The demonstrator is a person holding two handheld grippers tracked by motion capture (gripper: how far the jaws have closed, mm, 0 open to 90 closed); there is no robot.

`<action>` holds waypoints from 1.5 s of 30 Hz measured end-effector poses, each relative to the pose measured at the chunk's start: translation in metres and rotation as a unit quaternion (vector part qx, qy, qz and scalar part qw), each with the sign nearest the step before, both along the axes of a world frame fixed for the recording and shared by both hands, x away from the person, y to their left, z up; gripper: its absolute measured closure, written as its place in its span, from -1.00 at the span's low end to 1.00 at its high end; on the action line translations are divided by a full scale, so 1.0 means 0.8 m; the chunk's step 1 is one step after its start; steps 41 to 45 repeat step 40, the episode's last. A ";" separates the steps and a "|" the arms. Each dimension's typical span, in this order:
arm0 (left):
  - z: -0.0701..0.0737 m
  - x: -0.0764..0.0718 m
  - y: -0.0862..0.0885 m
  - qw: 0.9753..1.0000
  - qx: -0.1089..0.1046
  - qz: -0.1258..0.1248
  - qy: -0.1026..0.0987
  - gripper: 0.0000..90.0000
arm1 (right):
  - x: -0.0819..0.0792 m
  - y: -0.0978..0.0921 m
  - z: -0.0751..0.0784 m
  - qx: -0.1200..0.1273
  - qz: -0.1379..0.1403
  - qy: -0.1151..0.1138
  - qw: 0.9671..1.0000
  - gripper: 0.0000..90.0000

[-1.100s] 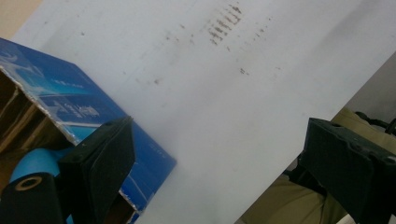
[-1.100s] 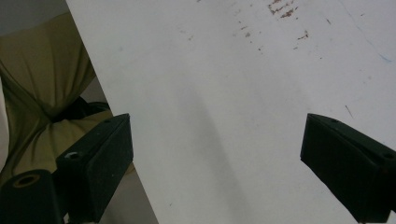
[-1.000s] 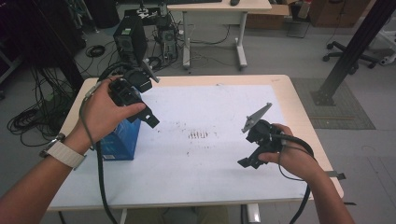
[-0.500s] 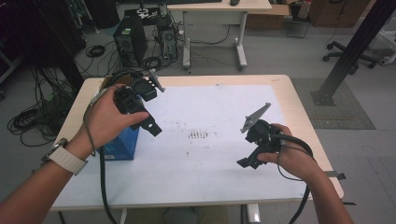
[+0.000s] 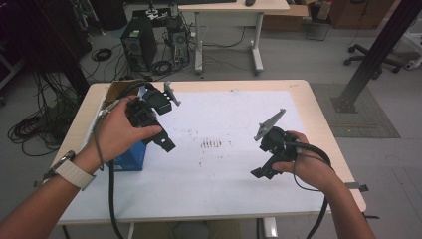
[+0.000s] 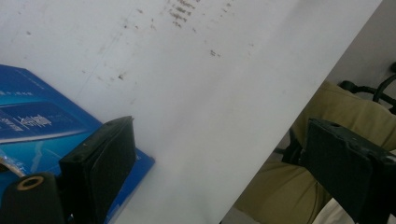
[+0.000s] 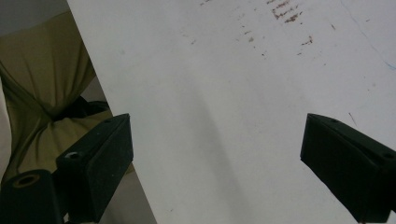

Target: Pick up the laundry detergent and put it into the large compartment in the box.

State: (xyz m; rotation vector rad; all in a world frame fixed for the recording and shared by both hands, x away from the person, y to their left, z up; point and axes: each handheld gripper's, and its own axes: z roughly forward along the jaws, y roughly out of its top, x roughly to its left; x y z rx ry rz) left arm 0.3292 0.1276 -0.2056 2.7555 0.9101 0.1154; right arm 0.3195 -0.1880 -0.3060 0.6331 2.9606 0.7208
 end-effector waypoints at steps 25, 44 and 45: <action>-0.027 0.001 -0.005 1.000 -0.002 -0.013 0.010 -0.77 | 0.003 0.003 -0.005 -0.002 0.002 0.003 1.000 -0.79; -0.028 0.002 -0.006 1.000 -0.003 -0.014 0.012 -0.77 | 0.002 -0.001 -0.004 0.001 -0.001 0.001 1.000 -0.79; -0.028 0.002 -0.006 1.000 -0.003 -0.014 0.012 -0.77 | 0.002 -0.001 -0.004 0.001 -0.001 0.001 1.000 -0.79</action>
